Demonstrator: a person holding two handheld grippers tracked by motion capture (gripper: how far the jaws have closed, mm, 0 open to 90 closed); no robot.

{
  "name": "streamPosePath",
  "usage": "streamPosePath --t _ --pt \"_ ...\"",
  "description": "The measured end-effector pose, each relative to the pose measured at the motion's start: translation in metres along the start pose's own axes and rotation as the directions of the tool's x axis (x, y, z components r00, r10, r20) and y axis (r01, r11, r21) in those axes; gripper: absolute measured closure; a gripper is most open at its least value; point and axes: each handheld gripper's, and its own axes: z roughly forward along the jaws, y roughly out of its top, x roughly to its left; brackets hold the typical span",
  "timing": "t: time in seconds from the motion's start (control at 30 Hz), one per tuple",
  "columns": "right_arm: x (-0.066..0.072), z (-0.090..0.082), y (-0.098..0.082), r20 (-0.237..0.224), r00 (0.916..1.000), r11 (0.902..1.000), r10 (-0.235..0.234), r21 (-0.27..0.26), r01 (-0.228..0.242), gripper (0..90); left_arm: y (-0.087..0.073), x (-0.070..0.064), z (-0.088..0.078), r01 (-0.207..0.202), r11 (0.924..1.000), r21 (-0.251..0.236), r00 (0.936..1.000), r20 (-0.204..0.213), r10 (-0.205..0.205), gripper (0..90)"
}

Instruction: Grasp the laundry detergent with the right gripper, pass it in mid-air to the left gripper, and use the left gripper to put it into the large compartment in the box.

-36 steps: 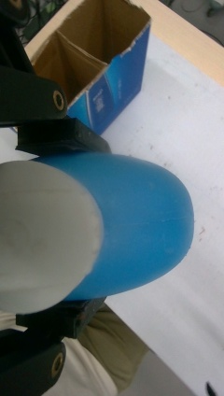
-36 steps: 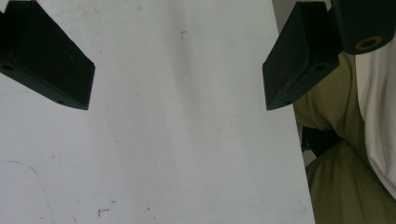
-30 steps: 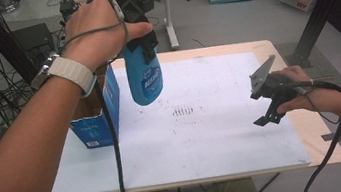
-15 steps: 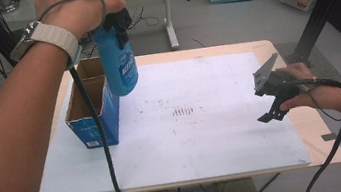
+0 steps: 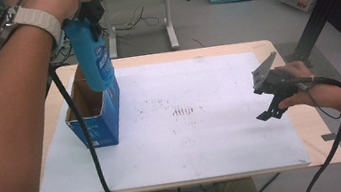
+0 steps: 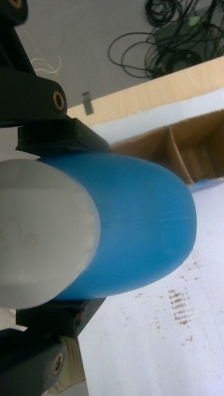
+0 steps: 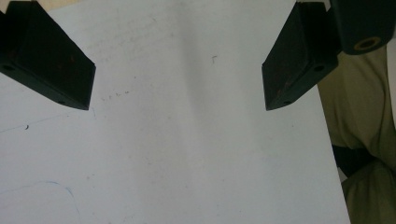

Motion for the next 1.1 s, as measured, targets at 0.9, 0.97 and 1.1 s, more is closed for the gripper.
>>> streamPosePath --t 0.9,0.97,1.1 --pt "-0.006 0.006 -0.009 0.011 0.9997 0.9997 0.021 0.015 -0.021 9.6 0.0 0.042 0.032 0.119 0.9929 -0.003 0.9928 -0.007 -0.119 37.5" --pt "-0.006 0.006 -0.01 0.011 0.9996 0.9995 0.025 0.02 -0.025 9.6 0.0 0.044 0.038 0.121 0.9926 -0.001 0.9926 -0.009 -0.121 37.5" --pt "-0.007 0.006 -0.01 0.013 0.9996 0.9995 0.024 0.019 -0.024 9.6 0.0 0.049 0.05 0.125 0.9922 0.005 0.9922 -0.011 -0.125 37.5"
